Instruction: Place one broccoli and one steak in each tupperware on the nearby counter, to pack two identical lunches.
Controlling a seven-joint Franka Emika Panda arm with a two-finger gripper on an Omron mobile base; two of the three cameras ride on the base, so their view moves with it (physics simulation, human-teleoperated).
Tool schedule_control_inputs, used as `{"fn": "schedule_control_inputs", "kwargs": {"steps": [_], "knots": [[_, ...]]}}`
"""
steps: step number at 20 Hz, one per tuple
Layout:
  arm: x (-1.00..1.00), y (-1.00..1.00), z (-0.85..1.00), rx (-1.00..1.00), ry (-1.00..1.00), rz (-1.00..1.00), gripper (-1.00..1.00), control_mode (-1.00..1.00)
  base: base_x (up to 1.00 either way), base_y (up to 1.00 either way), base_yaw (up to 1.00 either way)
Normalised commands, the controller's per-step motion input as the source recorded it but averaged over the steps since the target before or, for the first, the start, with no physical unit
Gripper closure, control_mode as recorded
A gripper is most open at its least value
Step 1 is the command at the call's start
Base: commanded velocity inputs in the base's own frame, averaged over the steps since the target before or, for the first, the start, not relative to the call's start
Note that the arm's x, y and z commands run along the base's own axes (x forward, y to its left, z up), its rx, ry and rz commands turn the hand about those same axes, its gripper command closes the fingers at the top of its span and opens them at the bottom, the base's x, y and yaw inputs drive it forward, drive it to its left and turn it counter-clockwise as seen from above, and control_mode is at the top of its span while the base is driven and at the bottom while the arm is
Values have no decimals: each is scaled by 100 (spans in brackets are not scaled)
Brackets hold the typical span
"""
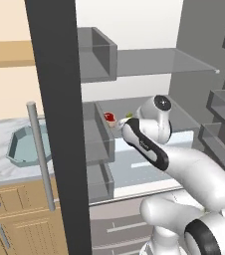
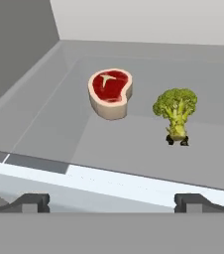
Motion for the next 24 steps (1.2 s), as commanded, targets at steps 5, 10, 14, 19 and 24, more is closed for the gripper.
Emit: {"fn": "schedule_control_inputs", "kwargs": {"steps": [5, 10, 14, 19, 24], "knots": [[37, 13, -10, 0, 0, 0, -100, -100, 0, 0, 0], [36, 15, -14, 0, 0, 0, -100, -100, 0, 0, 0], [39, 12, -13, 0, 0, 0, -100, -100, 0, 0, 0], [40, 13, -16, 0, 0, 0, -100, -100, 0, 0, 0], [32, 10, -11, 0, 0, 0, -100, -100, 0, 0, 0]]}}
